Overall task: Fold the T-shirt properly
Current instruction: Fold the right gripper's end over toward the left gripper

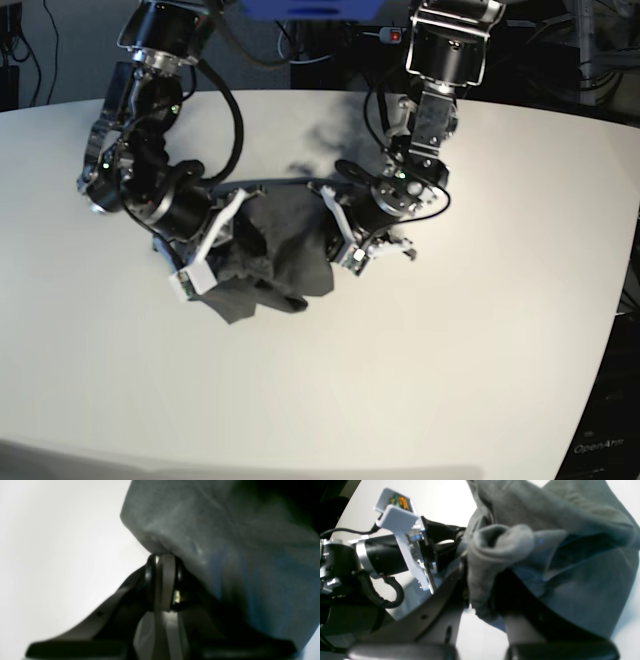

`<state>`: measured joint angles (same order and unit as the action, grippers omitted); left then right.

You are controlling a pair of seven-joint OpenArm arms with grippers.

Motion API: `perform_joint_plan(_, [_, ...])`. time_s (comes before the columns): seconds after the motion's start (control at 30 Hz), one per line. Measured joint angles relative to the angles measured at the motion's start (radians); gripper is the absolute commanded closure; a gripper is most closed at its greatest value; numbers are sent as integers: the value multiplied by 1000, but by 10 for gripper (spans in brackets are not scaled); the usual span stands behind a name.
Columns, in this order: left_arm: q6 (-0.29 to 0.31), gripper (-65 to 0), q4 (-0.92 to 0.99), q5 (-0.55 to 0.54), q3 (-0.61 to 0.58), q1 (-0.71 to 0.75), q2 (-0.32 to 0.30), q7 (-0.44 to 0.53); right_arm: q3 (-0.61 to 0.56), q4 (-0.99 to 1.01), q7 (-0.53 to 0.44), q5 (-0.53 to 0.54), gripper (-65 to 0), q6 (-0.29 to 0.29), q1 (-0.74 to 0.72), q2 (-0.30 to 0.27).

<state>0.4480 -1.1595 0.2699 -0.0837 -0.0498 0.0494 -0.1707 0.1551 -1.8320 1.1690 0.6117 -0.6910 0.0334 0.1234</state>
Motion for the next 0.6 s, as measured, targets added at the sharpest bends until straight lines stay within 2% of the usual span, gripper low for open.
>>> perform_joint_plan(0.2, [0,-48,0,0,0,0,0,0,-22,38,2,-1,-19,0,0,13])
perform_joint_plan(0.43, [0,-48,0,0,0,0,0,0,-25,47,-6,2,-232,0,-3,13])
perform_joint_plan(0.6, [0,-48,0,0,0,0,0,0,-24,49,1,34,-326,0,-2,27])
